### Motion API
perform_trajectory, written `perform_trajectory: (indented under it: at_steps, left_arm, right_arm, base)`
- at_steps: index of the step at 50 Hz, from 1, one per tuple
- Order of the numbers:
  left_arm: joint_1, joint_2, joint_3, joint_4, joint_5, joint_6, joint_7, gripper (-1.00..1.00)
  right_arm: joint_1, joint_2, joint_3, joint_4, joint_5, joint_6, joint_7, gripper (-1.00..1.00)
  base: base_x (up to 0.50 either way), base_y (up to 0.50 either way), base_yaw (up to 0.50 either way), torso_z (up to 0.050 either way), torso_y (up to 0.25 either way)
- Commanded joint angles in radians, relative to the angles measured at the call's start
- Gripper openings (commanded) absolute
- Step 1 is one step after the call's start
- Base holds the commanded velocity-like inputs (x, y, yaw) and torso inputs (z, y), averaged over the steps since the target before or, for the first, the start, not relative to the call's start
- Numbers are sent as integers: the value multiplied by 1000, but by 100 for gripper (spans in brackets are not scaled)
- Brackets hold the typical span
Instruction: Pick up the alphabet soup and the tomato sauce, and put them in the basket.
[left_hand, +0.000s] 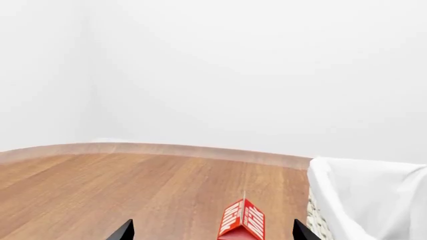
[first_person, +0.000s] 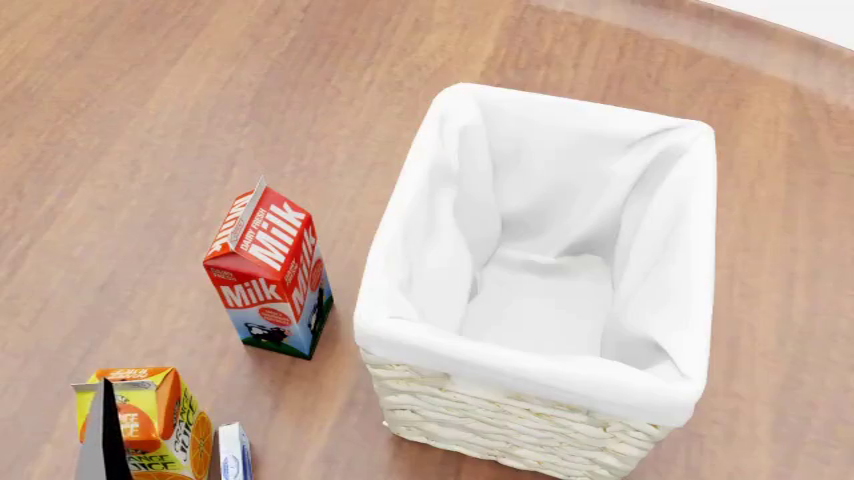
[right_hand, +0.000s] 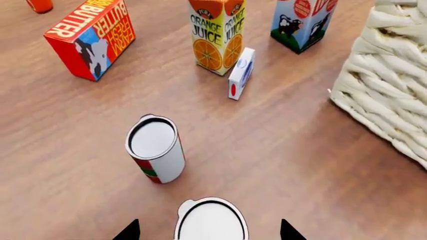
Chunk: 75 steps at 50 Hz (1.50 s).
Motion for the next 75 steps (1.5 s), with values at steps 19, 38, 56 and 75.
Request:
perform_trajectory:
  at_steps: [19, 38, 56, 75]
  left_arm:
    - [-5, 15, -19, -12, -3, 16, 27, 100]
    - [-9, 12, -14, -12, -6, 15, 21, 100]
    - [-9, 7, -15, -16, -12, 22, 18, 100]
    - [-12, 2, -12, -16, -15, 22, 13, 100]
  right_arm:
    - [6, -64, 27, 174, -15, -101, -86, 100]
    - [19, -96, 38, 230, 7, -111, -98, 100]
    - [22, -113, 52, 296, 23, -139, -115, 100]
    - [23, -138, 50, 411, 13, -211, -162, 100]
  base:
    - [0, 0, 0, 0, 0]
    - [0, 0, 0, 0, 0]
    - [0, 0, 0, 0, 0]
    - [0, 0, 0, 0, 0]
